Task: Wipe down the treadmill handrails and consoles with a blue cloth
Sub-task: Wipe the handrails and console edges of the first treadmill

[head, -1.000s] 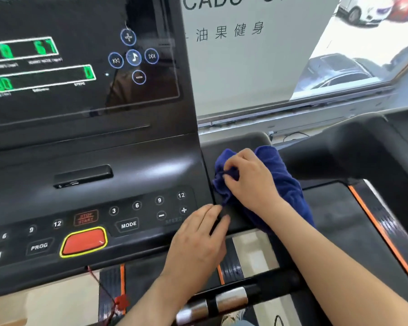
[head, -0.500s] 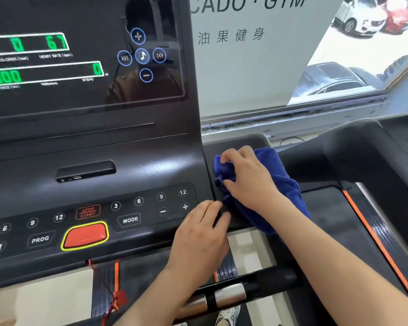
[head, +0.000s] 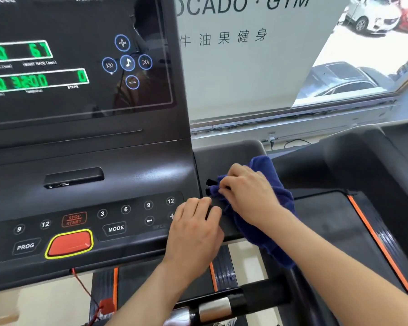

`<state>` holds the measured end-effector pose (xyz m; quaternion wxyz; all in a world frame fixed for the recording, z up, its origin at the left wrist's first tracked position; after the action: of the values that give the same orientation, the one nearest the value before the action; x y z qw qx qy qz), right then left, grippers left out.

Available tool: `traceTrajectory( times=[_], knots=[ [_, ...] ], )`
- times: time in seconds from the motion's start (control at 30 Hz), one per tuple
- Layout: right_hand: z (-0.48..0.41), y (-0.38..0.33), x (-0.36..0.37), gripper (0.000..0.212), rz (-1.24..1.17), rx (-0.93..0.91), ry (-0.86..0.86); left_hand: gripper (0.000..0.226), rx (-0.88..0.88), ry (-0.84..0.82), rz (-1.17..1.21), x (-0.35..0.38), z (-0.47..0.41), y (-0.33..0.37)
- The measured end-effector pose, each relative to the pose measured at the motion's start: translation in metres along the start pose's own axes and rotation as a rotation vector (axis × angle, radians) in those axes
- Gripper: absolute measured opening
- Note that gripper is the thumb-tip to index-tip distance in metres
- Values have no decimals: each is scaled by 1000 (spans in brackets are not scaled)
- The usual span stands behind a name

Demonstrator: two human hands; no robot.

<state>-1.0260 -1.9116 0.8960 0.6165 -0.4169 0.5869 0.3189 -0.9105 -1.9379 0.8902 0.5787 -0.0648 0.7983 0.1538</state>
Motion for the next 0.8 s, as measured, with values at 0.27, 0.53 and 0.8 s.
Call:
traceTrajectory(
  times=[0.27, 0.53, 0.8],
  knots=[
    [9, 15, 4, 8, 79, -105, -155, 15, 14, -24, -21, 4, -1, 2],
    [1, -12, 9, 33, -56, -49, -157, 39, -131, -77, 31, 6, 2, -9],
    [-7, -11, 12, 16, -228, -75, -21, 57, -243, -143, 26, -14, -40, -49]
  ],
)
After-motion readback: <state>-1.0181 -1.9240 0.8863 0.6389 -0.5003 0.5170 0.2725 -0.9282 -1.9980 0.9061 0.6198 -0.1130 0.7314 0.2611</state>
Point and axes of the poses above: each hand's wrist, its own z-axis away from the middle knuckle, its own x-axis out of the palm, y = z × x, the point moved 8 cm from there along -z, towards the middle knuckle, and after that the axes turned 2 degrees about -x, right-handed, at the moved point
